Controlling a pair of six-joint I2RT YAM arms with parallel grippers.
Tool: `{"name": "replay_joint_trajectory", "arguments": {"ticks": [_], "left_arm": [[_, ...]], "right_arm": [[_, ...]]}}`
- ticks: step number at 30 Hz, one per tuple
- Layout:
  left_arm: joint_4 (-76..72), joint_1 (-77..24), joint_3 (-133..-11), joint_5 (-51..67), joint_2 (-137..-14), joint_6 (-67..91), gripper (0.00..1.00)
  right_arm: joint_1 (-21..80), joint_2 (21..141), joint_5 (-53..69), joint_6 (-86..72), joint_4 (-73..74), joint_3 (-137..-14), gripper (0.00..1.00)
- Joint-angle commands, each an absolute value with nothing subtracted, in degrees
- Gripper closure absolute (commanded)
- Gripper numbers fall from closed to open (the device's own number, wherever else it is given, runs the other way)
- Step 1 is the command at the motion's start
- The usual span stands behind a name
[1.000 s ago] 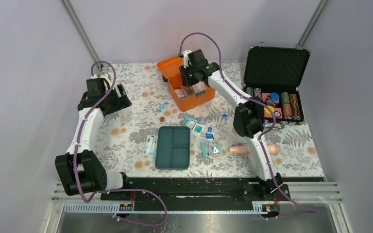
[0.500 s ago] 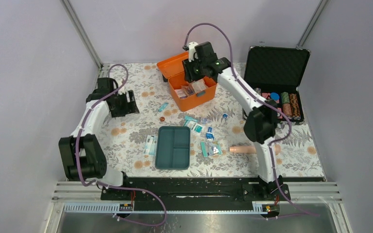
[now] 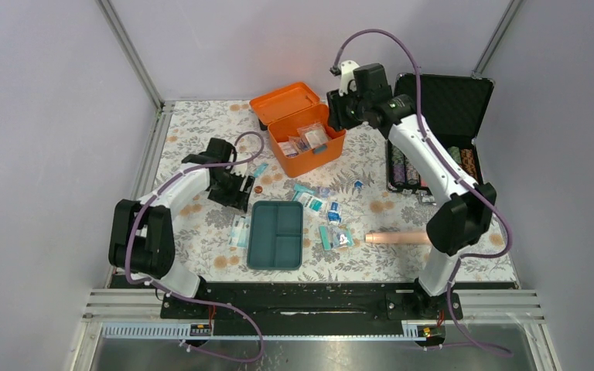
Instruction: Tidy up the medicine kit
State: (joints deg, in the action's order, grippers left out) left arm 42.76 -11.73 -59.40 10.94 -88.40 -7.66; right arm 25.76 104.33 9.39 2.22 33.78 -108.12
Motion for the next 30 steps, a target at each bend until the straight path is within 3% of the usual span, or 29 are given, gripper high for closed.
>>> {"name": "replay_joint_trajectory", "arguments": {"ticks": [1,10,14,19,30], "left_arm": [[39.04,-13.2,-59.15,6.68,-90.56,-4.36,0.32],[36.17,-17.54,-55.47,4.45,-92.17,-1.48,0.34],[36.12,-17.64,-55.85,4.15,-93.16,-1.02,0.35],[36.41,-17.66,-56.6,3.58,-93.88,-0.55,0.35],[39.13,-13.3,-60.66,2.38,-91.45,1.96,0.27]], "right_arm": [[24.76,97.32,7.34,4.31,34.19,-100.6,0.53],[24.17,88.23,9.93,7.26,34.11,-82.51,0.53],[24.17,87.85,21.7,20.58,39.75,-77.61,0.49],[24.36,90.76,25.83,33.94,45.92,-72.13,0.45],[26.02,96.04,23.14,19.33,43.44,-66.64,0.23]]}}
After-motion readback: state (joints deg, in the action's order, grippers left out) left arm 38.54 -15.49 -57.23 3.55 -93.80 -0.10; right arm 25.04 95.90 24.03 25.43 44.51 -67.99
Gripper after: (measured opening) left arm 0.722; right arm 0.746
